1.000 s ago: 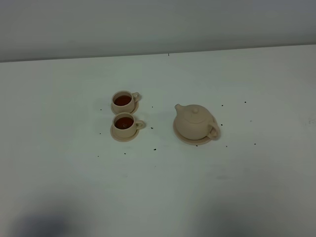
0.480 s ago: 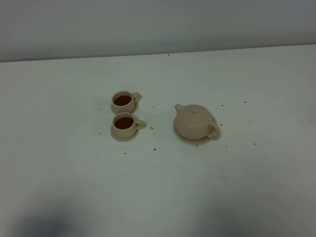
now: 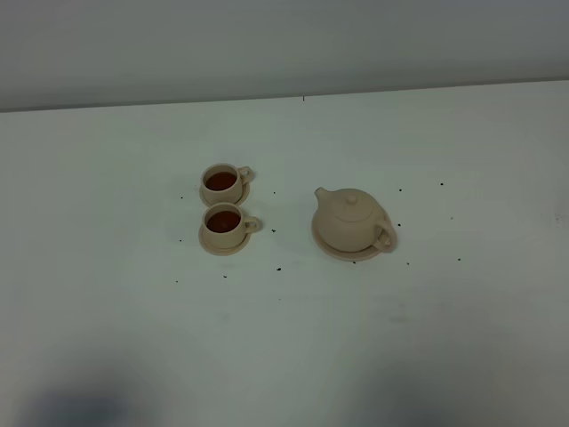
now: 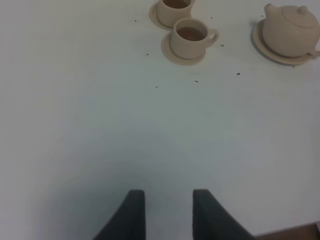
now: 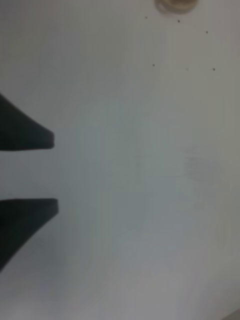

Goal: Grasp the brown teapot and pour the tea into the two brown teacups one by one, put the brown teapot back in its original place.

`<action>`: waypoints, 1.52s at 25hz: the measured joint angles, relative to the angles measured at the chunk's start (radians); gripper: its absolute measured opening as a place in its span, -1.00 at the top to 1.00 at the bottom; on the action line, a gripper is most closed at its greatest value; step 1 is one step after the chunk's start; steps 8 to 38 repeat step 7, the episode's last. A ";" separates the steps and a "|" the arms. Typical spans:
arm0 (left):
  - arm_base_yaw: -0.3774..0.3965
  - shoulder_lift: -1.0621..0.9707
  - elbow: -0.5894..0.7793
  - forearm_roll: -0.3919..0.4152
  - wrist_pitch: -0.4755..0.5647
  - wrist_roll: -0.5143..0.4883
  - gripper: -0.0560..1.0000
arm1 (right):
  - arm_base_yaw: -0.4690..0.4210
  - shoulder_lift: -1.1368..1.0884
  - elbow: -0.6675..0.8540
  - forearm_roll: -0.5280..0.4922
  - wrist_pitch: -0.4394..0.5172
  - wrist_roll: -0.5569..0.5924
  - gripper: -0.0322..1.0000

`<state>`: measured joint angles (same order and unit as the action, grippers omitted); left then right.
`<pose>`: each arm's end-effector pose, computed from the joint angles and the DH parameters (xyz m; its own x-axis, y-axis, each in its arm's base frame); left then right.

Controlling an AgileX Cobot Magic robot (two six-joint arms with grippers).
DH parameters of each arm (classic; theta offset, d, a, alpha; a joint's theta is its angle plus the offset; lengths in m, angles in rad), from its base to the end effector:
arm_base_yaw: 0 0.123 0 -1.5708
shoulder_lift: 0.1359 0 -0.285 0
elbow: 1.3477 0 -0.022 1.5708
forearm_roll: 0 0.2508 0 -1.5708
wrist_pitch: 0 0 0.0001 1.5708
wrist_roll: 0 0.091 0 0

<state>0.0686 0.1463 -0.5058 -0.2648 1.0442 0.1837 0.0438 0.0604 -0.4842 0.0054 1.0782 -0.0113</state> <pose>0.0183 -0.0194 0.2817 -0.5419 0.0099 -0.8404 0.1481 0.9854 -0.0839 0.0051 0.0007 0.2715 -0.5363 -0.0323 -0.8434 -0.0525 0.9986 -0.0048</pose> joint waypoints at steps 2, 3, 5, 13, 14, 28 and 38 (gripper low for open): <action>0.000 0.000 0.000 0.000 0.000 0.000 0.42 | 0.000 0.000 0.000 0.000 0.000 0.000 0.46; 0.000 0.000 0.000 0.000 0.000 0.000 0.42 | 0.000 0.000 0.000 0.000 -0.001 0.000 0.46; 0.000 0.000 0.000 0.000 0.000 0.000 0.42 | 0.000 0.000 0.000 0.000 -0.001 0.000 0.46; 0.000 0.000 0.000 0.000 0.000 0.000 0.42 | 0.000 0.000 0.000 0.000 -0.001 0.000 0.46; 0.000 0.000 0.000 0.000 0.000 0.000 0.42 | 0.000 0.000 0.000 0.000 -0.001 0.000 0.46; 0.000 0.000 0.000 0.000 0.000 0.000 0.42 | 0.000 0.000 0.000 0.000 -0.001 0.000 0.46; 0.000 0.000 0.000 0.000 0.000 0.000 0.42 | 0.000 0.000 0.000 0.000 -0.001 0.000 0.46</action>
